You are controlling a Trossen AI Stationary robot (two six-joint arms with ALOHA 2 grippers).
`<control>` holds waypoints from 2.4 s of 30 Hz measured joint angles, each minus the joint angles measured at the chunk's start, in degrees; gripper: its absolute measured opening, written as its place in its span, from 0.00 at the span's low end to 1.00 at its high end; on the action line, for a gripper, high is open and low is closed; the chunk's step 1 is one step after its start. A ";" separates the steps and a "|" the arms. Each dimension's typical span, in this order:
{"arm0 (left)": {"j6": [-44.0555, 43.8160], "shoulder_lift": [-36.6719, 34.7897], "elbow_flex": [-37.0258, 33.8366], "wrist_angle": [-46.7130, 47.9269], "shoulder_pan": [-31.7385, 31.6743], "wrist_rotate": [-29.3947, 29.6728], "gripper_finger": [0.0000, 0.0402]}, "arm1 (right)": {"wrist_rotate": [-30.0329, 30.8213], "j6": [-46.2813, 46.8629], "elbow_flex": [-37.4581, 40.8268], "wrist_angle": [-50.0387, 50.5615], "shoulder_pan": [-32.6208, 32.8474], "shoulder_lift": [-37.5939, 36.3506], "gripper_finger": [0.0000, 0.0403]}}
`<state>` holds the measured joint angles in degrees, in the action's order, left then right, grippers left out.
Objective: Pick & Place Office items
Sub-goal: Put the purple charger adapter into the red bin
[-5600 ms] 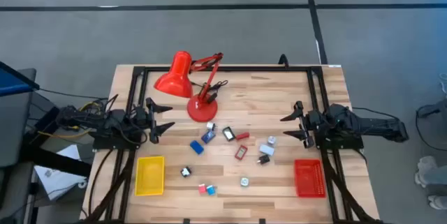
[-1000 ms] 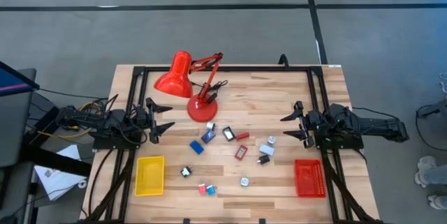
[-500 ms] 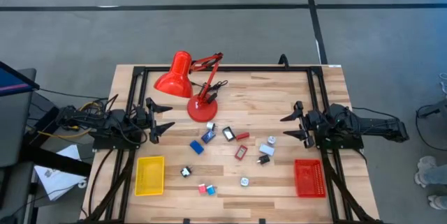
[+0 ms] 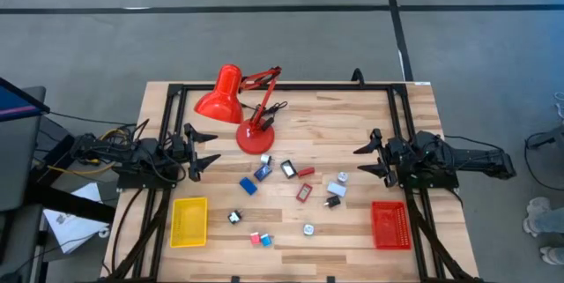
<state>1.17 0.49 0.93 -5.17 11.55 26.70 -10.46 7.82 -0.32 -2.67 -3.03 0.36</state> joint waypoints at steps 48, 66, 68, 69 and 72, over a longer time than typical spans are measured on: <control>0.00 -0.02 -0.02 0.00 0.00 0.01 0.75 | 21.04 3.75 -17.82 10.14 0.02 22.28 0.55; 0.00 -0.01 -0.02 -0.02 -0.02 0.02 0.75 | 20.74 13.79 -46.29 50.65 3.18 75.20 0.49; 0.00 0.00 -0.02 0.00 -0.02 0.00 0.75 | 20.76 13.20 -48.21 50.57 3.37 78.30 0.49; 0.00 -0.02 -0.02 -0.02 0.00 0.00 0.75 | 20.79 13.25 -49.21 50.54 3.37 79.62 0.49; 0.00 -0.02 -0.02 0.00 0.00 0.02 0.75 | 20.79 14.51 -51.87 50.75 3.34 82.71 0.50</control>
<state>1.17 0.47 0.91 -5.17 11.55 26.72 10.33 22.34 -52.19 48.08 0.32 83.07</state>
